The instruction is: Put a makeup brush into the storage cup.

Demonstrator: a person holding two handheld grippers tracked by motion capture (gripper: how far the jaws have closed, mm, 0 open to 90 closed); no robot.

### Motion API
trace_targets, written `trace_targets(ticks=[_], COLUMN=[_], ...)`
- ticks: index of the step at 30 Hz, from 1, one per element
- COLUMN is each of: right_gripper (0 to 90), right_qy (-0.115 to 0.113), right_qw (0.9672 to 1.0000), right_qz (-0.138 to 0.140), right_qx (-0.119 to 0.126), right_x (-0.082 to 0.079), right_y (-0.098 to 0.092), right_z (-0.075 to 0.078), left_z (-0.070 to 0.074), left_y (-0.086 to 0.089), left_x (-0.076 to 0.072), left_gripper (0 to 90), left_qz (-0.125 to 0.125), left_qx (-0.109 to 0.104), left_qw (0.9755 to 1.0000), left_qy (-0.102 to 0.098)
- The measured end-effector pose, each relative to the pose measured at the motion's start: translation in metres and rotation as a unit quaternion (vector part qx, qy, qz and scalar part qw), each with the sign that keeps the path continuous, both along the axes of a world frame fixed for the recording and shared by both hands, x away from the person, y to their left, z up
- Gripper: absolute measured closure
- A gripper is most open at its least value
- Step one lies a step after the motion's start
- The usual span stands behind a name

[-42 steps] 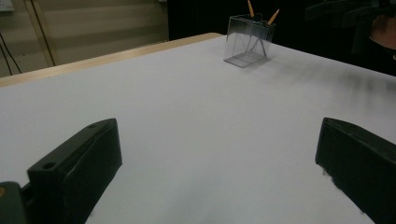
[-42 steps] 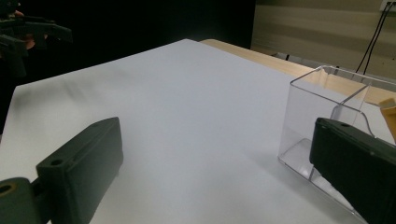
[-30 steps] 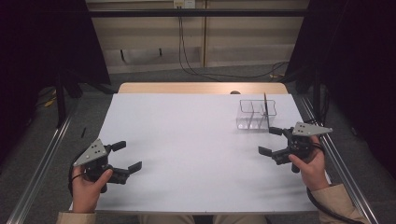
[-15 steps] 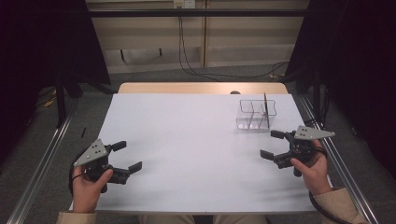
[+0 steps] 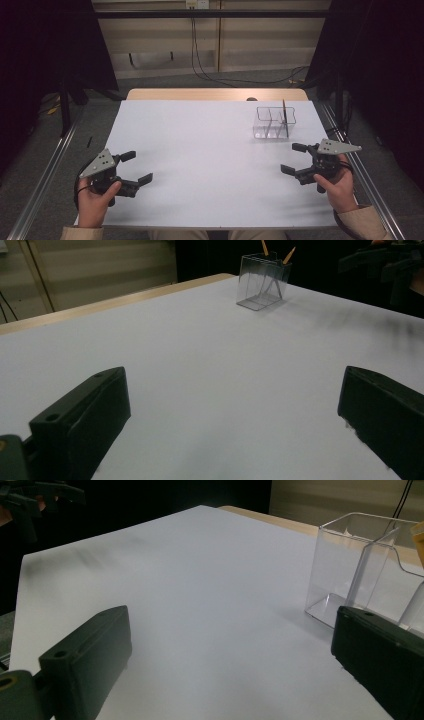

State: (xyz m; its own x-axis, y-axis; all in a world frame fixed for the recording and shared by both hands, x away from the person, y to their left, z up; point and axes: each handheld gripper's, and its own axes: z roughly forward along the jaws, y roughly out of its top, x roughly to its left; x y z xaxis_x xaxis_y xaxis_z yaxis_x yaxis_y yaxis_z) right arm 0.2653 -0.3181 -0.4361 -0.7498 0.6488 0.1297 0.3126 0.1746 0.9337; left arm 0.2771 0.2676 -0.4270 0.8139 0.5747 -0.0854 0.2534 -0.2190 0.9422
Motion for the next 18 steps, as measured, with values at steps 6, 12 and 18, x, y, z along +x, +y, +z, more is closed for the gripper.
trace_targets(ticks=[6,12,18], right_gripper=[2.4,2.5,2.5], right_qy=[-0.001,-0.004,-0.006], right_qw=[1.0000,1.0000,1.0000], right_qz=[0.000,0.001,0.002], right_qx=[-0.004,-0.002,-0.006], right_x=[-0.0020,-0.0021,-0.0018], right_y=[-0.0004,-0.0004,0.0003], right_z=[-0.0011,-0.0009,-0.0005], left_z=[-0.0001,0.0004,0.0000], left_y=[-0.0007,0.0003,0.0004], left_x=[-0.0001,-0.0008,-0.0012], left_gripper=[0.3,0.3,0.3], left_qz=[-0.001,0.002,0.001], left_qx=[0.000,-0.003,-0.001], left_qw=[1.0000,1.0000,1.0000], left_qy=[0.000,-0.001,-0.001])
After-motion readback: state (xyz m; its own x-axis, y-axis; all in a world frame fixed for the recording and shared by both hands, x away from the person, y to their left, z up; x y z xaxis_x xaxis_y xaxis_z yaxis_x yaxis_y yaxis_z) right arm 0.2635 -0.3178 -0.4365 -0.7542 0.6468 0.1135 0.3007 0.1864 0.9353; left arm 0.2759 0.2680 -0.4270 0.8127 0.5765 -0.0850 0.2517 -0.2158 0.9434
